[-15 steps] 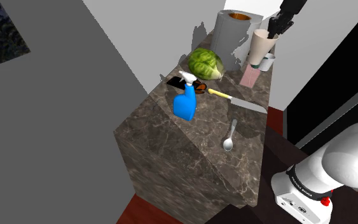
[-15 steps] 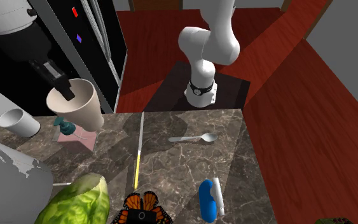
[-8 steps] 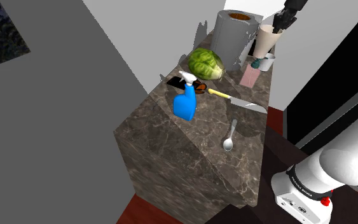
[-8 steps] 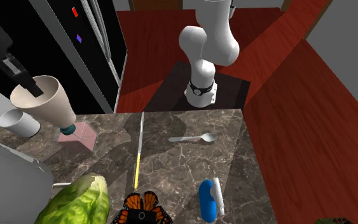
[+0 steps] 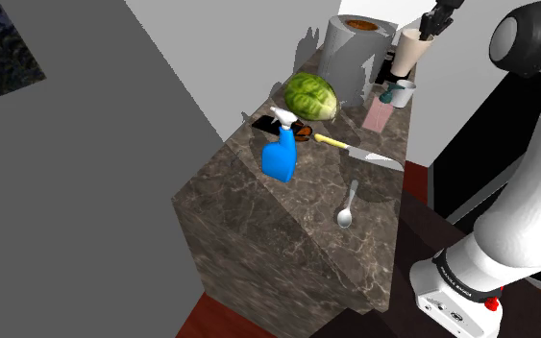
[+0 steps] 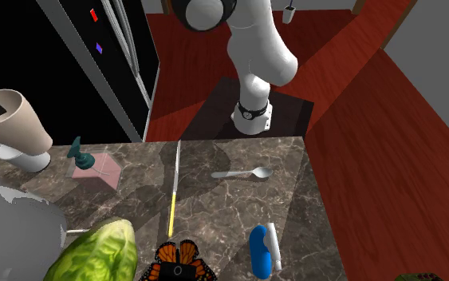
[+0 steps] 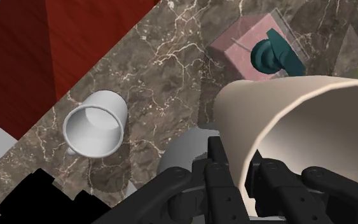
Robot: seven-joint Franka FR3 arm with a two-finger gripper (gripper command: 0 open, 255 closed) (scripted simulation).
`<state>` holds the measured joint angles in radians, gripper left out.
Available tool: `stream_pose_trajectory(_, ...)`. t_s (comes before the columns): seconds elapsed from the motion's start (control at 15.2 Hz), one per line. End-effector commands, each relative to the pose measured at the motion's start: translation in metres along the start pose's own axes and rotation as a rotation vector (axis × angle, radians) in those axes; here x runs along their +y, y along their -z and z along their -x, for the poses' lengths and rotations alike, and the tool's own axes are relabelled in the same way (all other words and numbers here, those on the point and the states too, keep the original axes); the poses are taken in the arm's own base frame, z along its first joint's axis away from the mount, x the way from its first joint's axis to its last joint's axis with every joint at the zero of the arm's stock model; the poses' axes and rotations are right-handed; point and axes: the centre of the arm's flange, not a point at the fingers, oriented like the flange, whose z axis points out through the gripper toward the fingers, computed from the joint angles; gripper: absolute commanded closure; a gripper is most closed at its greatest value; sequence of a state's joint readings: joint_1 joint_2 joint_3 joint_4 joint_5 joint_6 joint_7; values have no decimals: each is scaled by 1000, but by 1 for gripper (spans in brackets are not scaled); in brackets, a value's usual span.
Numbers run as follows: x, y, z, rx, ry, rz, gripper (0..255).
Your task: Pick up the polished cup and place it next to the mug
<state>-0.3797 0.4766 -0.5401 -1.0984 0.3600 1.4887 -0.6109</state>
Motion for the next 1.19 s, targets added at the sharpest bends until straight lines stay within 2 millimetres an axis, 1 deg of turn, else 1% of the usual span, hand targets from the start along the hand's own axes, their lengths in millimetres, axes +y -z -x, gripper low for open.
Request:
stream_pose_trajectory(0.0, 19, 2, -15, -1, 3, -1, 255)
stream_pose_trajectory(0.07, 31, 3, -23, -1, 3, -1, 255)
stream_pose_trajectory(1.12, 41, -81, -19, -1, 3, -1, 255)
